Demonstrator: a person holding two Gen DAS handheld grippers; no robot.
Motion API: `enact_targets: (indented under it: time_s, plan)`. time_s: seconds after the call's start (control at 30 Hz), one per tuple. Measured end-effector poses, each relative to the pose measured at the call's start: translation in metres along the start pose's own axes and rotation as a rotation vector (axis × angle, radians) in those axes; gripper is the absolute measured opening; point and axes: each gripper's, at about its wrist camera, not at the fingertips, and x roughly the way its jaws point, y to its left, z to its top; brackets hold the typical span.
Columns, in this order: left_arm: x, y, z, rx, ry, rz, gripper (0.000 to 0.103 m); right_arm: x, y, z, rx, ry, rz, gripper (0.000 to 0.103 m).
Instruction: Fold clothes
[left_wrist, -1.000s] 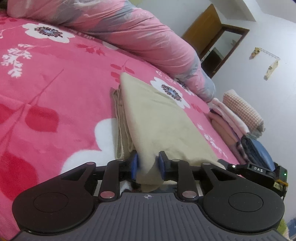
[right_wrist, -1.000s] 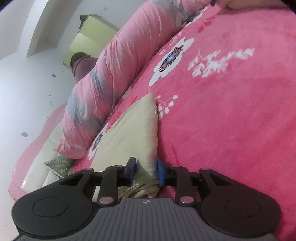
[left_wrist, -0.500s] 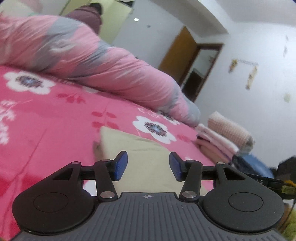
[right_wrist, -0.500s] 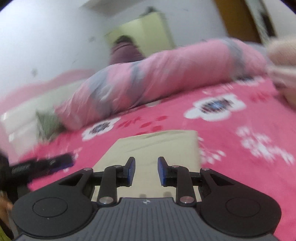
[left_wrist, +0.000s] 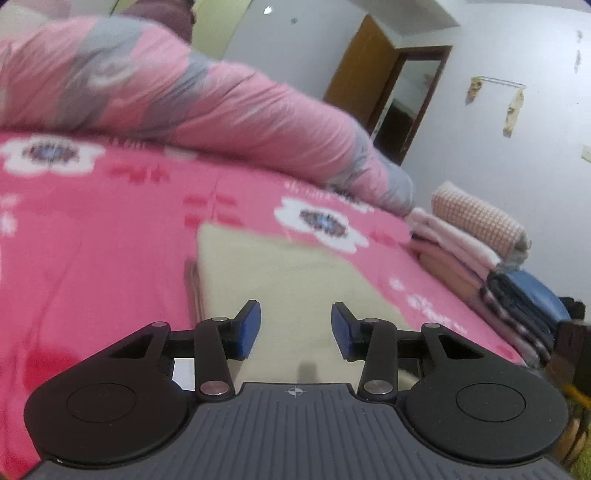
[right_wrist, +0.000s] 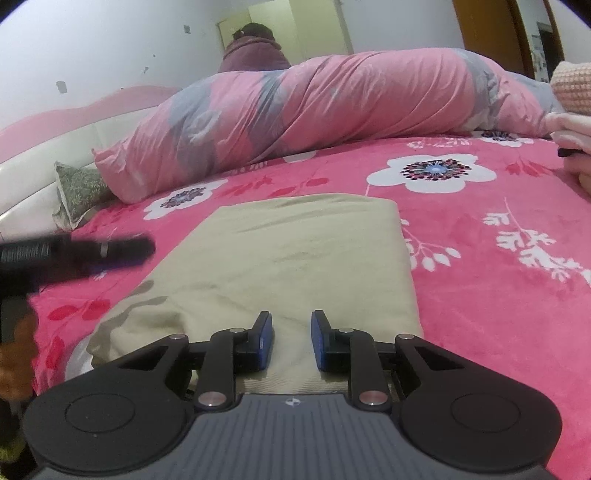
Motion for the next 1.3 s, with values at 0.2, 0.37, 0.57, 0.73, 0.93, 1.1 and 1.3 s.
enact_targets:
  time_s: [0.2, 0.37, 0.57, 0.73, 0.93, 1.1, 1.3]
  plan:
    - [0.042, 0.006, 0.022, 0.021, 0.042, 0.061, 0.042, 0.001, 0.001, -0.003, -0.012, -0.019, 0.004, 0.025]
    - [0.075, 0.016, 0.035, 0.002, 0.121, 0.120, 0.041, 0.001, -0.001, -0.005, -0.019, -0.027, 0.012, 0.025]
    - [0.087, 0.006, 0.018, 0.125, 0.157, 0.182, 0.044, 0.001, -0.004, -0.003, -0.001, -0.022, 0.024, 0.025]
    - [0.085, 0.005, 0.016, 0.135, 0.160, 0.189, 0.044, -0.001, -0.006, 0.025, 0.017, 0.041, 0.035, 0.026]
    - [0.088, 0.000, 0.019, 0.144, 0.177, 0.213, 0.045, 0.011, -0.008, 0.074, -0.065, -0.030, -0.073, 0.026]
    - [0.091, -0.003, 0.022, 0.152, 0.200, 0.229, 0.045, 0.065, -0.027, 0.082, -0.031, 0.058, -0.123, 0.026]
    - [0.094, -0.008, 0.024, 0.166, 0.227, 0.255, 0.045, 0.074, -0.048, 0.078, 0.081, 0.089, -0.089, 0.028]
